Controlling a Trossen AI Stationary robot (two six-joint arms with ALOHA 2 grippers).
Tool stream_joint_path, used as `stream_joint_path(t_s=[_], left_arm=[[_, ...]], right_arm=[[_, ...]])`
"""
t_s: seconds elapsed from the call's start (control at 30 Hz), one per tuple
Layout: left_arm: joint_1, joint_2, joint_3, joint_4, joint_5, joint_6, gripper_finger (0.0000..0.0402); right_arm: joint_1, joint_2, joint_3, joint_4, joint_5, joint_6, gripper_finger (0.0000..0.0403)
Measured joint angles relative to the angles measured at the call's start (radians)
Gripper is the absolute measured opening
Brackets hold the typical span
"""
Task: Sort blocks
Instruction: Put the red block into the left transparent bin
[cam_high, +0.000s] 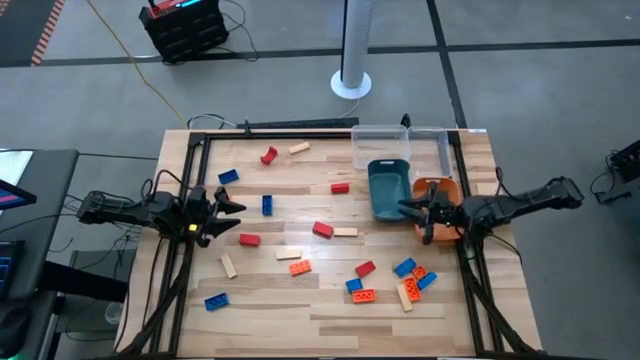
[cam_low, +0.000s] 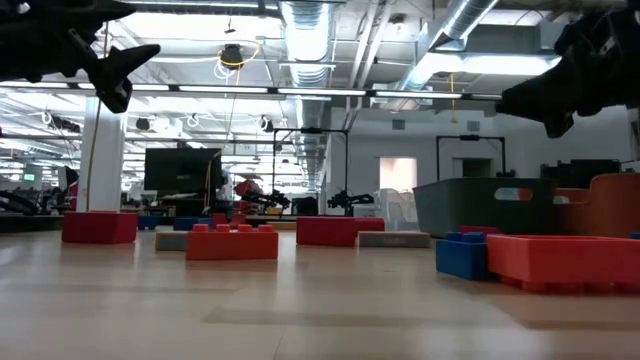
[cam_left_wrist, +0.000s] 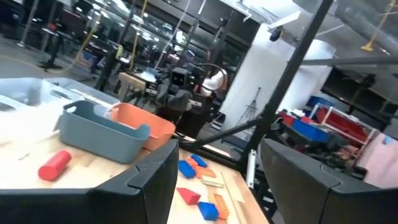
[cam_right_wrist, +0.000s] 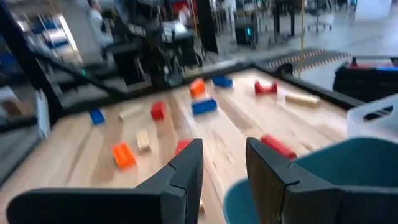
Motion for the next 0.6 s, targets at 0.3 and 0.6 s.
stream_joint_path(t_s=[0.3,0.6], left_arm=[[0.000,0.000,0.001,0.058,0.054,0.225,0.0221],[0.005,0.010,0.036,-0.056,-0.091,0.426,0.0221]], right_arm=[[0.052,0.511,0.255,-0.057,0.008,0.012,0.0128],[0.007,1.132,0.693,-0.306,-0.010,-0.028,0.0190]])
